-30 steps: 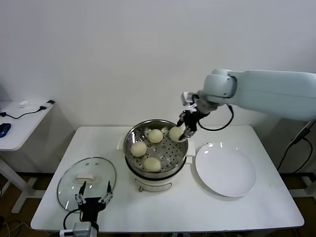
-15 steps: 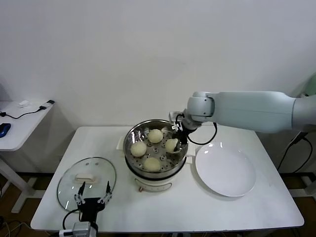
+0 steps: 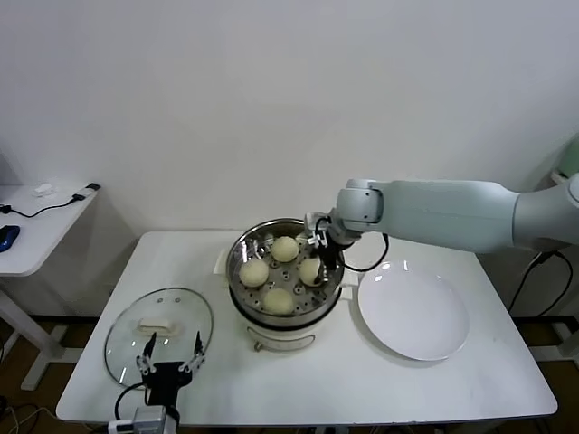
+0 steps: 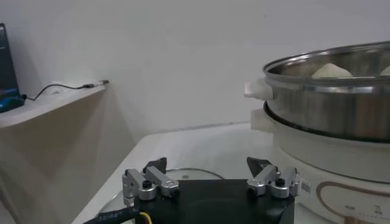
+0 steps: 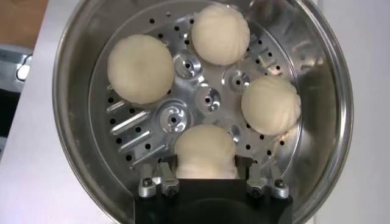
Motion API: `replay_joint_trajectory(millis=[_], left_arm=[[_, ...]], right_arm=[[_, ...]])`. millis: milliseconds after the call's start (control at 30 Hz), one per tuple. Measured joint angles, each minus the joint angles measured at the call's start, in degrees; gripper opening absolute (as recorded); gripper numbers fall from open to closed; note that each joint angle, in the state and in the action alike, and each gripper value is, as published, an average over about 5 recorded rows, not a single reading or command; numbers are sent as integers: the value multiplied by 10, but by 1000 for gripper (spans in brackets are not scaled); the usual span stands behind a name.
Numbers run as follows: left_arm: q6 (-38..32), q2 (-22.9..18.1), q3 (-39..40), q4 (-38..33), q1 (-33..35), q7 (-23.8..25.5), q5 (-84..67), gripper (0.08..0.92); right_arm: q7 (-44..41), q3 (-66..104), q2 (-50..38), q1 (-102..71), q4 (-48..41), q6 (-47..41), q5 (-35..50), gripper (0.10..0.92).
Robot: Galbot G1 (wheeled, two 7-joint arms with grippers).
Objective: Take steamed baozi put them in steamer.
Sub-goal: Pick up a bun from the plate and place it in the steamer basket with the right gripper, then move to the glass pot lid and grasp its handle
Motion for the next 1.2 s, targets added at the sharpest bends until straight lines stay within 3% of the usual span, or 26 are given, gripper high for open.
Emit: replay_joint_trajectory(millis=[133,467,833,1200], left_arm=[[1,0,0,-1,1,0,0,823],[-12,0,1,-8,8,0,-1,823],[-35,10,-9,-12,5,-3,-7,823],[-81,29,-16,4,-7,2,-4,823]], right_arm=[[-20,9,-8,10,-2,16,6,809],[-39,65,-73,23,-10,56,5,823],[165,315,-197,-158,-7,104,-7,823],[297,723,-272,-543,38,173,-58,823]])
